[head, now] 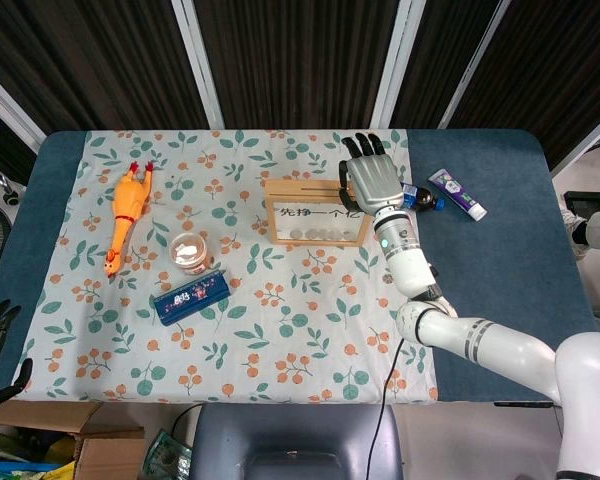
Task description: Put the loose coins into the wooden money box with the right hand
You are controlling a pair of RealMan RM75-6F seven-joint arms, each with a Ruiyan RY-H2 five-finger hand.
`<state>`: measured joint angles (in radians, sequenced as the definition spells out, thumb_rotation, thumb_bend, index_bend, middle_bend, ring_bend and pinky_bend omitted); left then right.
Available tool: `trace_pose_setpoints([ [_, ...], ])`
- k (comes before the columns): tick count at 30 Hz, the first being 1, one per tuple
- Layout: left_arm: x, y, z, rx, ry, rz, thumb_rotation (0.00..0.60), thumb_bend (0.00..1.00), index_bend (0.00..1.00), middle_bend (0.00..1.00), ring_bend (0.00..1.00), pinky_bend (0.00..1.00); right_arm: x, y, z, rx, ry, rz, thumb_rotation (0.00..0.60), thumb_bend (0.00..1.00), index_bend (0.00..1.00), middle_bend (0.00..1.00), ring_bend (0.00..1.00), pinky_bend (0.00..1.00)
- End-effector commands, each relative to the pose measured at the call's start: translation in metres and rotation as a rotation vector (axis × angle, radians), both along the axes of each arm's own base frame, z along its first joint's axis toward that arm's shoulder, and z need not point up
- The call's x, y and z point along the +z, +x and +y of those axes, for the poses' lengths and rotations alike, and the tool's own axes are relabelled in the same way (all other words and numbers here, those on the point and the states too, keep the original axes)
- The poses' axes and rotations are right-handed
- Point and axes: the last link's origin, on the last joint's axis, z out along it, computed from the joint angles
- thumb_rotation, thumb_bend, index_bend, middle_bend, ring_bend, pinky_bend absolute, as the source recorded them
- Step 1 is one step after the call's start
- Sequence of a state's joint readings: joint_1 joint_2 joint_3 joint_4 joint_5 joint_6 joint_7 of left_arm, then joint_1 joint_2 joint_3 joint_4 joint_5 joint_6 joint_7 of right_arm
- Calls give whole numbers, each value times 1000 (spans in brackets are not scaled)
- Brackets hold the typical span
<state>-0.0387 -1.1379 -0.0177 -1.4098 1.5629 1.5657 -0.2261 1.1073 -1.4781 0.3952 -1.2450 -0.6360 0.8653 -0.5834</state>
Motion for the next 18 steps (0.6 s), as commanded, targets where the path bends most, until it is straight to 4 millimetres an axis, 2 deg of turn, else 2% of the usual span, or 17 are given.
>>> trace_pose_setpoints([
  [1, 0, 0, 0, 0, 0, 0, 600, 443, 0, 0, 0, 0, -1, 1, 0, -1, 1, 1, 600, 577, 689, 224, 0, 0],
  [18, 1, 0, -1, -2, 0, -4, 600, 443, 0, 0, 0, 0, -6, 5, 0, -5, -1, 0, 600, 577, 610, 223, 0, 0],
])
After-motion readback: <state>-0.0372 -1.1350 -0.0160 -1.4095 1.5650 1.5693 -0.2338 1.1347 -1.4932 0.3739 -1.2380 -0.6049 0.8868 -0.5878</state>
